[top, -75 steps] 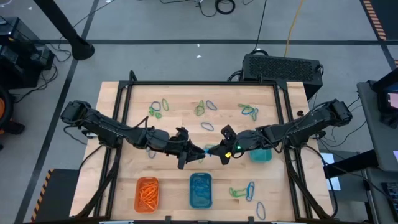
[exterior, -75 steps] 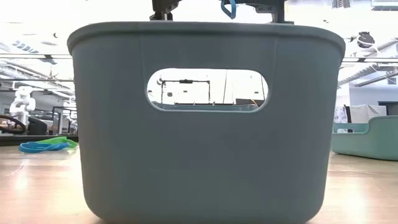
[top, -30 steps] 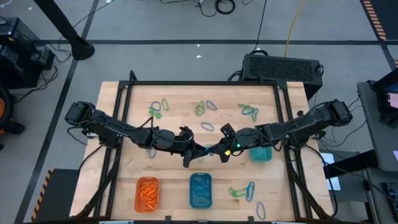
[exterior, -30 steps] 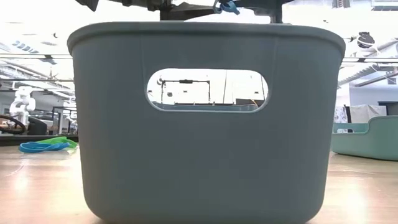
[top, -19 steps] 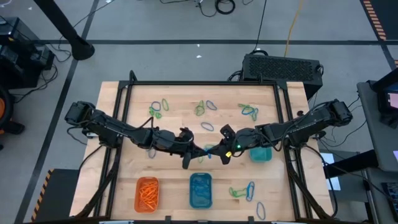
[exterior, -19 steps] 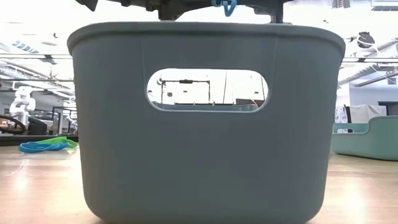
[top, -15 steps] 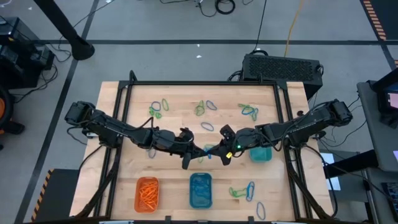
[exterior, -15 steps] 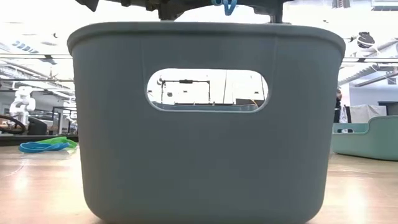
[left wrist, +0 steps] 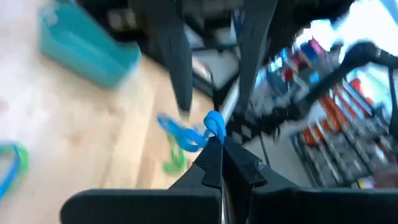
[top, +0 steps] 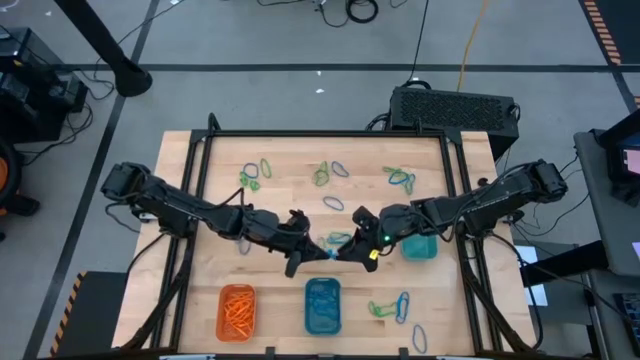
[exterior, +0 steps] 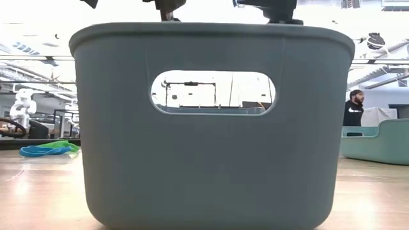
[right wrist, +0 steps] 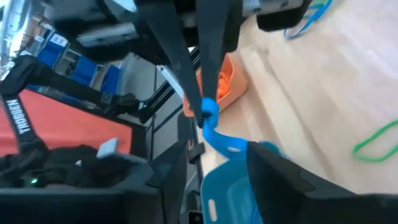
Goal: Sort rubber bands into baskets
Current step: Put the blue rubber band into the blue bin
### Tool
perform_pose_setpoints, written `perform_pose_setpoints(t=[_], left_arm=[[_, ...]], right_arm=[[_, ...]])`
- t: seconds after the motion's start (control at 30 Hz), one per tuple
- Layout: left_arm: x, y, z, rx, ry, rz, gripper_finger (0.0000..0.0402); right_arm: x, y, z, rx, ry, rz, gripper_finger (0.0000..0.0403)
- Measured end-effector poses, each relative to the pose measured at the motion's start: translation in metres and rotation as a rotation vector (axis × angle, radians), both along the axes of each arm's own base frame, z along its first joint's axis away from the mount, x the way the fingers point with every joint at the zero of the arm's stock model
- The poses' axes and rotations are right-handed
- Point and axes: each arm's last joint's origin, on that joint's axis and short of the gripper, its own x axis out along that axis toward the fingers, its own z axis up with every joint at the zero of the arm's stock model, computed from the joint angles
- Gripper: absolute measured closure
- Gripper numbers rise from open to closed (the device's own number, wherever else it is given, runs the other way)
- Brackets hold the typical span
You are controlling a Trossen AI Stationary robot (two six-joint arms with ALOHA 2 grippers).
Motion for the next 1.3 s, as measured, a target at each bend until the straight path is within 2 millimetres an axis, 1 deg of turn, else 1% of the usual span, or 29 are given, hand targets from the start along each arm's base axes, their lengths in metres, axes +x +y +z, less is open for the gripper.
perform_pose_setpoints(t=[0.13,0.2,0.33,0.47,0.57,0.7,0.77,0.83,0.97,1.13,1.2,1.3], left_arm=[[-0.005,-0.011,-0.006,0.001,0.062,-0.097,0.0401],[-0.009,-0.016,-0.012,0.024,0.122,-0.122,0.0401],[-0.017,-0.028,-0.021,0.073,0.215,-0.171,0.0401],[-0.019,-0.043,-0.035,0.115,0.268,-0.22,0.0401],[-0.015,-0.055,-0.046,0.141,0.244,-0.249,0.0401],[-0.005,-0.072,-0.07,0.181,0.241,-0.294,0.0401],[0.002,-0.079,-0.076,0.207,0.237,-0.313,0.0401],[0.011,-0.085,-0.076,0.22,0.213,-0.332,0.0401],[0.025,-0.084,-0.07,0.254,0.208,-0.339,0.0401],[0.032,-0.073,-0.066,0.328,0.293,-0.283,0.0401],[0.033,-0.071,-0.065,0.335,0.31,-0.268,0.0401],[0.034,-0.07,-0.064,0.337,0.322,-0.261,0.0402]], right_arm=[[-0.002,0.007,-0.001,0.037,0.023,0.008,0.0232],[-0.004,0.013,-0.002,0.048,0.039,0.01,0.0229],[-0.01,0.026,-0.004,0.059,0.075,-0.041,0.0227],[-0.018,0.041,-0.009,0.114,0.143,-0.105,0.0227],[-0.028,0.058,-0.011,0.177,0.19,-0.15,0.0227],[-0.044,0.084,-0.012,0.255,0.214,-0.205,0.0232],[-0.052,0.096,-0.013,0.297,0.23,-0.229,0.0235],[-0.061,0.106,-0.013,0.338,0.248,-0.241,0.0239],[-0.08,0.124,-0.018,0.364,0.324,-0.211,0.0247],[-0.108,0.144,-0.027,0.327,0.501,-0.078,0.0255],[-0.12,0.148,-0.033,0.297,0.592,-0.044,0.0257],[-0.134,0.151,-0.04,0.268,0.706,-0.05,0.0258]])
